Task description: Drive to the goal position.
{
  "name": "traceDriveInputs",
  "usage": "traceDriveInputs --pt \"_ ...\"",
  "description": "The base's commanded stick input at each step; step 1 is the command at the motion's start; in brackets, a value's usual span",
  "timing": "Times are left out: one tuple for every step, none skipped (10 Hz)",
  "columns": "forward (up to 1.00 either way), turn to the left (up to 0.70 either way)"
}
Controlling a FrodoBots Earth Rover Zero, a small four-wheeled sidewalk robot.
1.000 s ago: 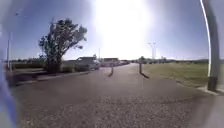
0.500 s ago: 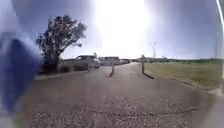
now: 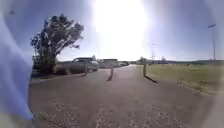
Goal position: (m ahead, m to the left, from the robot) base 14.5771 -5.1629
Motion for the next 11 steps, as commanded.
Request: traceDriveInputs --pt "0.85 0.0" --pt "0.85 -0.01" --pt "0.85 -0.03" --pt "0.85 -0.34" --pt "0.85 -0.34" --pt "0.85 -0.34" --pt "0.85 -0.34" --pt "0.85 -0.34" --pt "0.85 -0.18" --pt "0.85 -0.03" --pt "0.85 0.0"
